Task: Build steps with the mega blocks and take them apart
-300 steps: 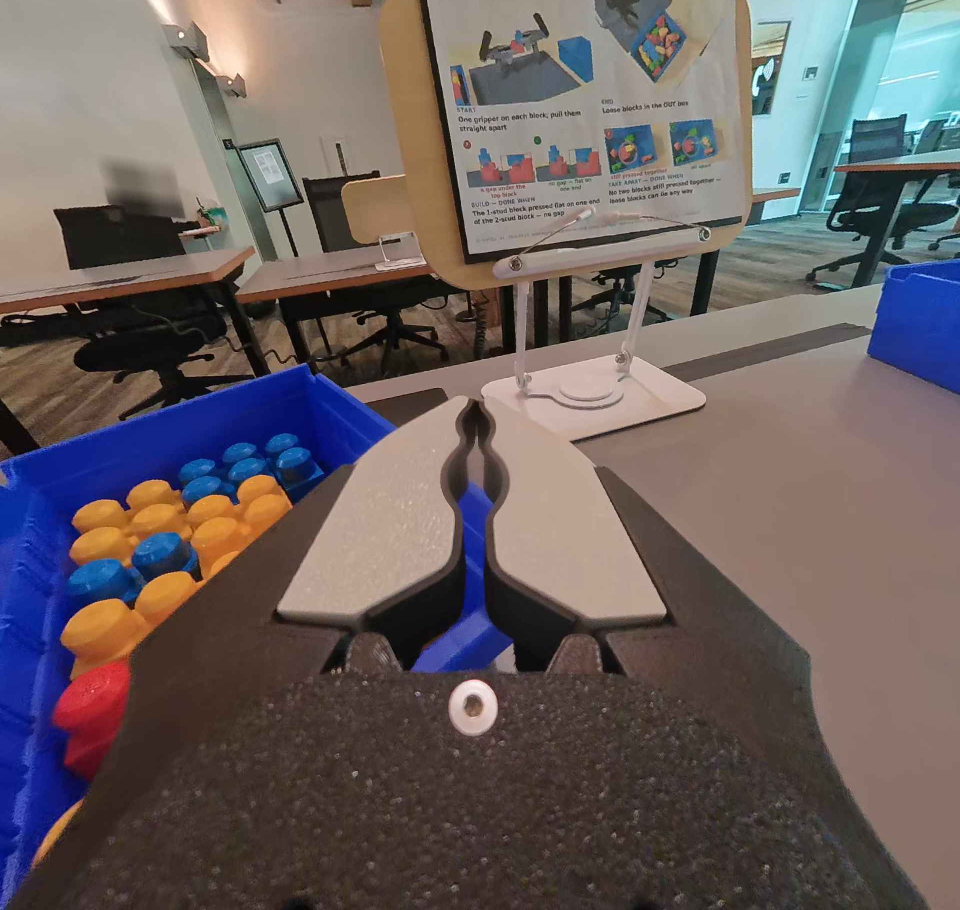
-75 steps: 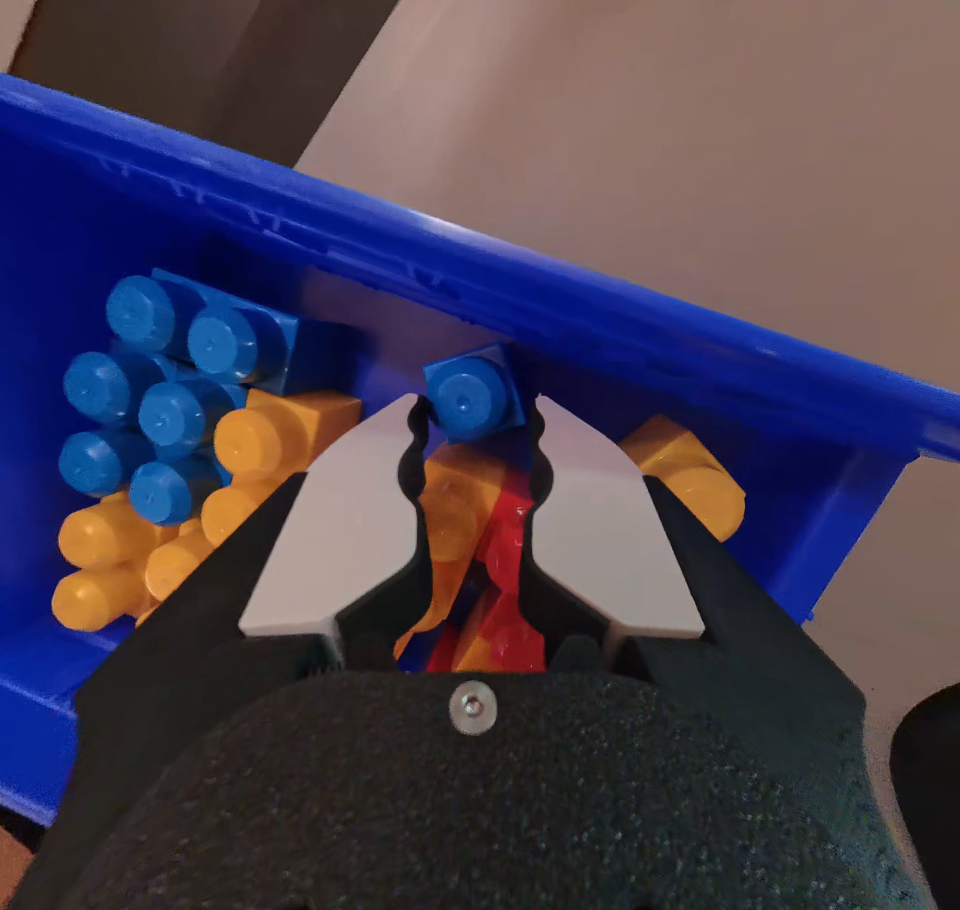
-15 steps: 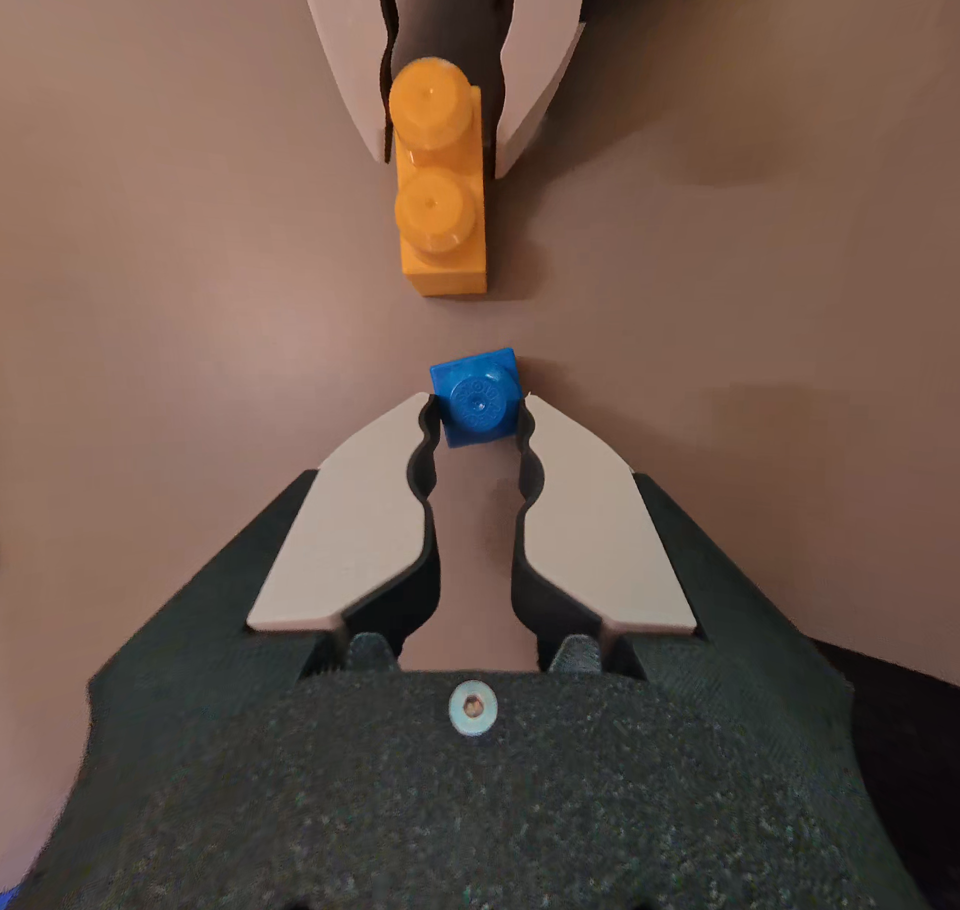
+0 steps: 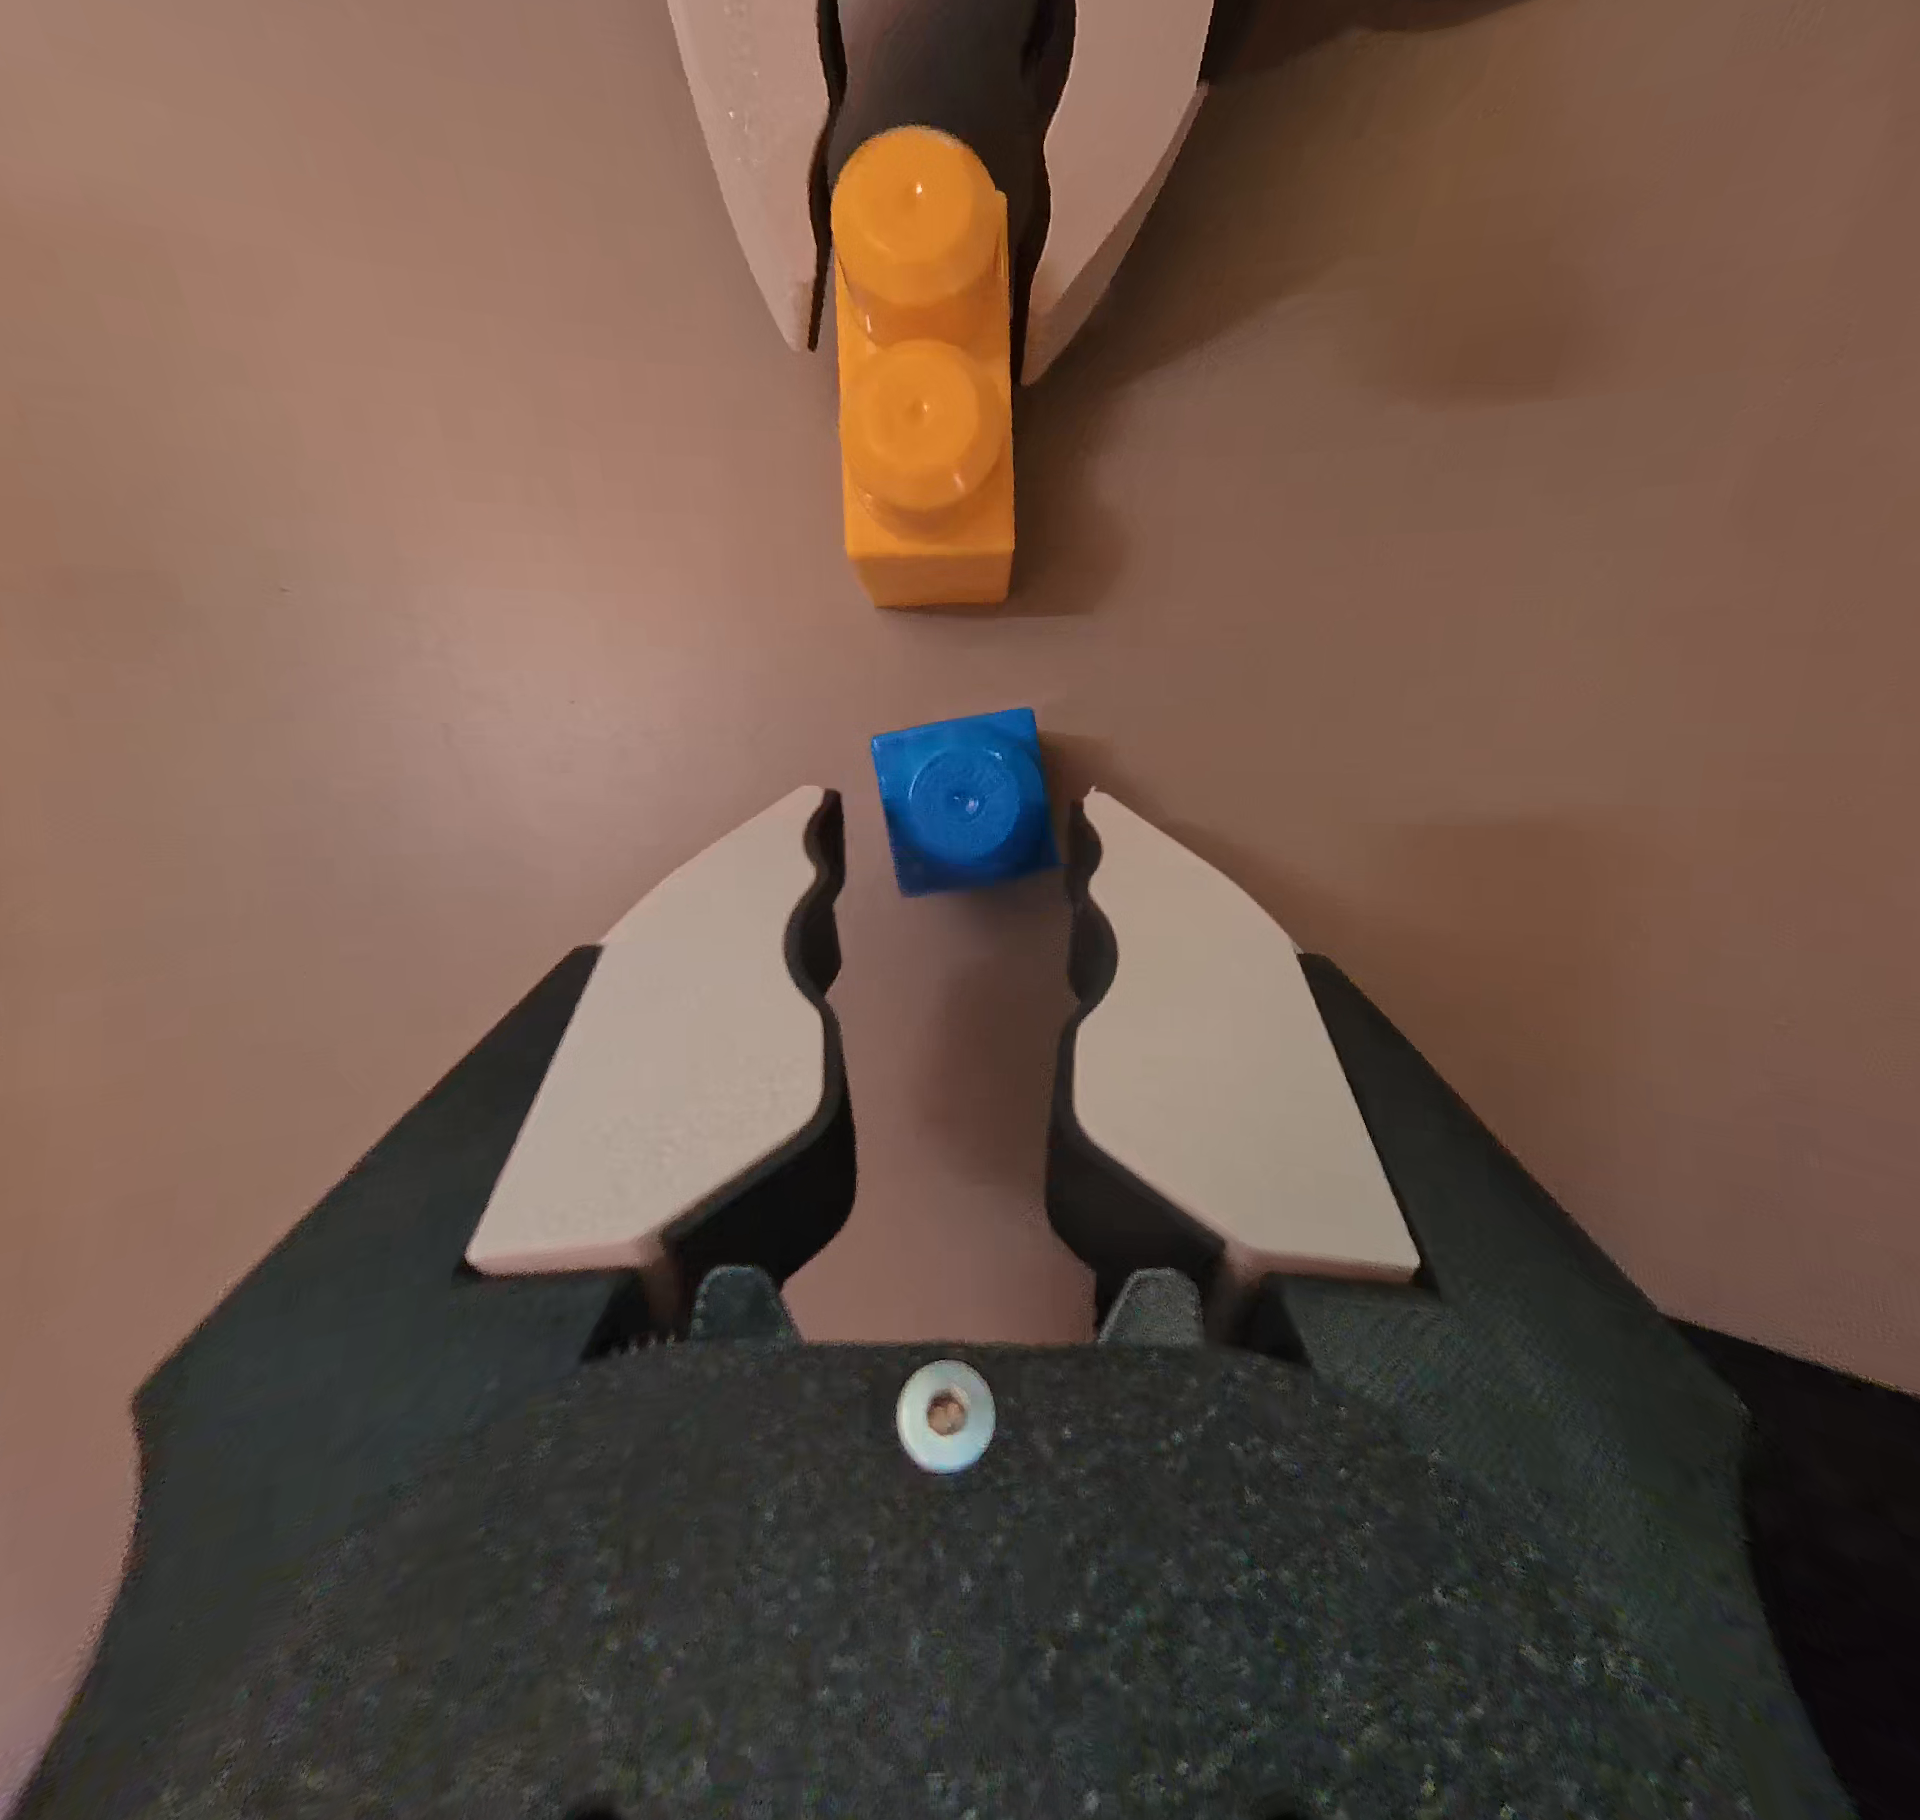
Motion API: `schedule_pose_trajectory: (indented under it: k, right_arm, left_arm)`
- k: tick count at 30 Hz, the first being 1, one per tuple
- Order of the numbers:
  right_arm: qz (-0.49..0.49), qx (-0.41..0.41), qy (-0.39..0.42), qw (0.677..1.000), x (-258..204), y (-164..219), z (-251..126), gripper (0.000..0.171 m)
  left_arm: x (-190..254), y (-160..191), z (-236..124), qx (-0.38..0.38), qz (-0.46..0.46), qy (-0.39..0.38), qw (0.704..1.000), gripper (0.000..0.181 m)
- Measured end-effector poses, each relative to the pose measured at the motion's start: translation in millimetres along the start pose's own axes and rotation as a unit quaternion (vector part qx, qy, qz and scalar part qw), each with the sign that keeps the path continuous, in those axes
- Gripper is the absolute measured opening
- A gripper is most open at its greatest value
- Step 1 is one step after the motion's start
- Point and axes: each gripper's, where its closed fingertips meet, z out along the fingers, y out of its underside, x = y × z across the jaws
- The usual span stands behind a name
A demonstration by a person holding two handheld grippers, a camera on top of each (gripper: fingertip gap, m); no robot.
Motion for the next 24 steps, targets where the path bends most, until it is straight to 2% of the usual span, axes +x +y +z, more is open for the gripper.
schedule_pose_trajectory:
  k: [8,16,19,21,24]
  right_arm:
    - [0.001,0.010,0.003,1.000,0.7,-3.5,-3.9,0.037]
    - [0.010,0.176,-0.036,0.984,-12.9,-57.8,-44.7,0.037]
    - [-0.004,0.209,-0.065,0.976,-29.5,-76.4,-45.7,0.037]
    - [-0.016,0.204,-0.074,0.976,-38.5,-80.4,-39.6,0.037]
    - [-0.025,0.198,-0.082,0.976,-47.1,-83.8,-31.8,0.037]
  left_arm:
    - [2.9,-27.0,-27.3,0.162,-0.047,-0.087,0.982,0.048]
    - [29.6,-52.5,-28.8,0.286,-0.080,-0.103,0.949,0.059]
    - [34.3,-57.0,-29.7,0.302,-0.079,-0.092,0.946,0.059]
    - [36.3,-57.4,-29.3,0.307,-0.072,-0.089,0.945,0.056]
    - [45.6,-54.2,-23.9,0.295,-0.051,-0.072,0.951,0.037]
